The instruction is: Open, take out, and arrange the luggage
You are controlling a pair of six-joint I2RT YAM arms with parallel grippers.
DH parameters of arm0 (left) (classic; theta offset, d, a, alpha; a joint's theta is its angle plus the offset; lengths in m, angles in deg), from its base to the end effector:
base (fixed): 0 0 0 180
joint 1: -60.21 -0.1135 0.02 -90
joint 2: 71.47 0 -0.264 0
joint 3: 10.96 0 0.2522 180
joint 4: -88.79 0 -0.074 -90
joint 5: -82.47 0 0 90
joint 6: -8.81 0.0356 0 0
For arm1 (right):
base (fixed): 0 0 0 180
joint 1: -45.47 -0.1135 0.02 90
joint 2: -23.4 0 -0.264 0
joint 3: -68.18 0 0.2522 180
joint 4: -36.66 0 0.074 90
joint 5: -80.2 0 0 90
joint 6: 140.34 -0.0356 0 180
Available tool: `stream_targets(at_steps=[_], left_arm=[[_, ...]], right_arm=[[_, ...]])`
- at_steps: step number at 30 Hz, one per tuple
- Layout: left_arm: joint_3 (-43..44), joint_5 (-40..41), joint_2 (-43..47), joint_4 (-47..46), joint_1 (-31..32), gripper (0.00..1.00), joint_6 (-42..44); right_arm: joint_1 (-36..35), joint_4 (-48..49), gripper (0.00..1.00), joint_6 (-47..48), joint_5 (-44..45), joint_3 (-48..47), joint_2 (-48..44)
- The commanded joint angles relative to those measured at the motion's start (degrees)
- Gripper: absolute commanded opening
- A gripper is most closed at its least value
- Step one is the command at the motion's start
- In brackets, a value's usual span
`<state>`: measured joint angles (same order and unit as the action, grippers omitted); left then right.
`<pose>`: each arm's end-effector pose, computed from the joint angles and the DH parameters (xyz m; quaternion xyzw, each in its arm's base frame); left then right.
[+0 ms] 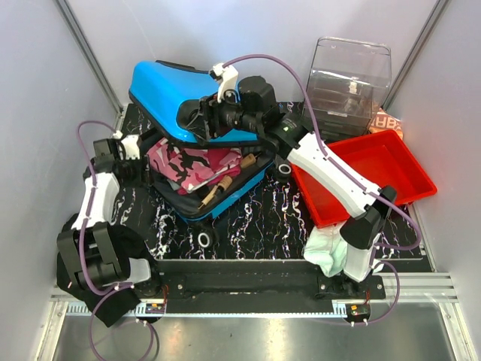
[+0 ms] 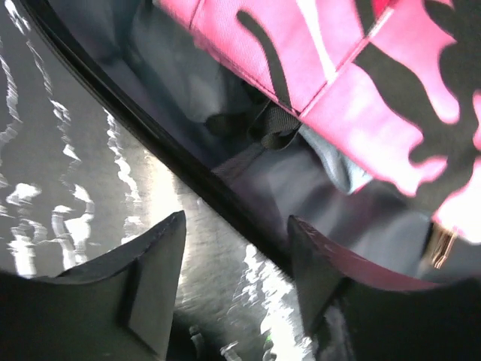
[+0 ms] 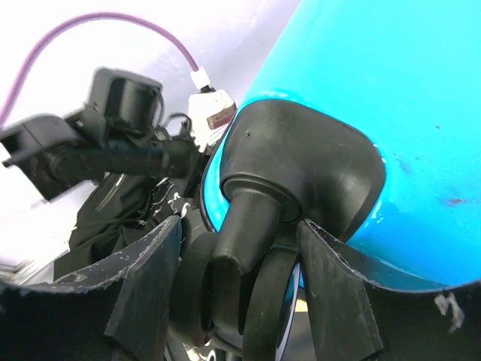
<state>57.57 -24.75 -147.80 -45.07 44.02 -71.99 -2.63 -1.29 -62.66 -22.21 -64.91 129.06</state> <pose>0.2632 0.0655 0.2485 -0.0111 0.9413 -0.0716 0.3298 0.2762 0.3192 0.4640 -0.3006 0.7063 0.3916 0.5074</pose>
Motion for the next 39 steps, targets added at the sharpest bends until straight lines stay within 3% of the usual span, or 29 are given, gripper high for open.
stream_targets(at_steps=[1, 5, 8, 9, 14, 20, 25, 29, 33, 39], left_arm=[[8.0, 0.1, 1.3, 13.0, -0.8, 0.65, 17.3], [9.9, -6.9, 6.5, 16.1, -0.8, 0.78, 27.9], [10.3, -16.1, 10.3, 20.8, 0.3, 0.85, 41.7], [9.1, -18.3, 11.3, 22.5, 1.3, 0.86, 50.7], [1.1, -30.0, 19.5, 21.3, 5.1, 0.96, 77.0], [0.4, -20.4, 12.3, 15.1, 13.5, 0.98, 76.4], [1.5, -20.4, 10.1, 12.4, 12.8, 0.95, 71.8], [-0.2, -23.6, 12.7, 12.1, 12.4, 0.95, 71.2], [-0.2, -23.0, 13.0, 12.9, 11.4, 0.95, 71.7], [6.6, -30.6, 10.3, 21.6, 2.0, 0.89, 74.9]], right_arm=[[5.6, 9.4, 0.00, 5.4, -0.4, -2.4, 0.2], [7.6, 9.2, 0.00, 4.7, -2.3, -4.2, 1.2], [9.5, 8.9, 0.00, 3.3, -4.0, -7.0, 2.4], [9.9, 8.6, 0.00, 3.2, -4.1, -8.0, 3.0], [11.9, 6.1, 0.00, 2.1, -4.6, -14.3, 6.4], [12.1, 5.7, 0.00, 1.2, -4.3, -14.1, 7.1], [11.5, 2.5, 0.00, 3.5, -2.5, -7.3, 3.4], [6.0, 2.1, 0.15, 9.3, 8.9, 6.4, -3.6], [-0.8, 0.7, 0.48, 14.1, 17.8, 19.8, -9.2], [-6.6, 1.9, 0.63, 9.8, 19.9, 32.6, -15.8]])
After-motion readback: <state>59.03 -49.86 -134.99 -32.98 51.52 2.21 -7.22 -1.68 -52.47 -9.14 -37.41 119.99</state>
